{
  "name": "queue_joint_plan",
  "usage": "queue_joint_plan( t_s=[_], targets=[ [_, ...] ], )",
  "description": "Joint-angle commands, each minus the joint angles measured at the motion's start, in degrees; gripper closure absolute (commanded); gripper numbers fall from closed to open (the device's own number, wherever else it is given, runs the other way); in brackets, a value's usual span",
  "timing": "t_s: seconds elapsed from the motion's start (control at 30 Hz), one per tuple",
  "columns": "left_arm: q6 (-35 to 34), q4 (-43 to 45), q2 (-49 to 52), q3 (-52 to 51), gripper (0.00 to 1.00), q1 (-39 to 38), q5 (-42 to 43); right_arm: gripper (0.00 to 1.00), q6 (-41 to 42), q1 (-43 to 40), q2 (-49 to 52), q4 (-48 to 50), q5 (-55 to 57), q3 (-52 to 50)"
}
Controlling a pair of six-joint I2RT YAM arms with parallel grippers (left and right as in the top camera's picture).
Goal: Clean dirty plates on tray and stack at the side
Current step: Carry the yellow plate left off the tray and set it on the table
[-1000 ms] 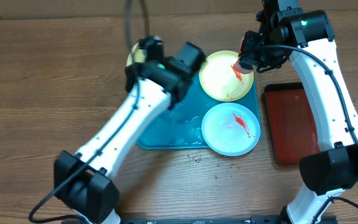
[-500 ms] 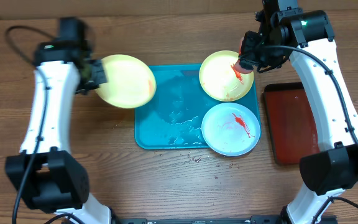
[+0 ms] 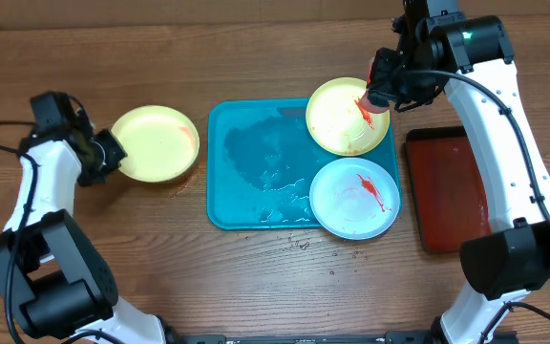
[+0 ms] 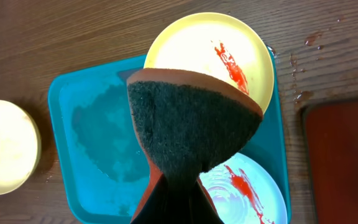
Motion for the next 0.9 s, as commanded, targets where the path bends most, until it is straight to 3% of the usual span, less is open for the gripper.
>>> queue_joint_plan(
  t_s=[0.0,0.27,0.43,0.67,0.77,0.87],
  targets=[
    [-3.96,3.52,-1.2,-3.61,0.96,-0.13,-6.54,0.96,-0.22,-0.22,-0.22,0.11,0.35,0.2],
    [-4.52,9.33,-1.2,-7.96,0.95,-0.17,-7.17,0.96,-0.28,-0.22,-0.2,0.17,0.37,0.2],
    [-4.26,9.07,-1.2,-8.15,0.72,-0.7,-6.91,0.96,-0.46,-0.2,-0.2,0.17,0.35,0.2],
    [0.94,3.72,-2.91,-4.79,0.75,-5.38,-5.51,0.96,-0.46,-0.22,-0.22,0.15,0.37,0.2],
    [2.8,-0.55,-4.39,-0.94,0.7,-9.46,-5.51,0.96,-0.46,-0.22,-0.22,0.17,0.37,0.2],
    [2.89,-3.72,-5.46,2.56,0.59,-14.25,-4.57,0.96,-0.46,-0.22,-0.22,0.17,0.37,0.2]
  ],
)
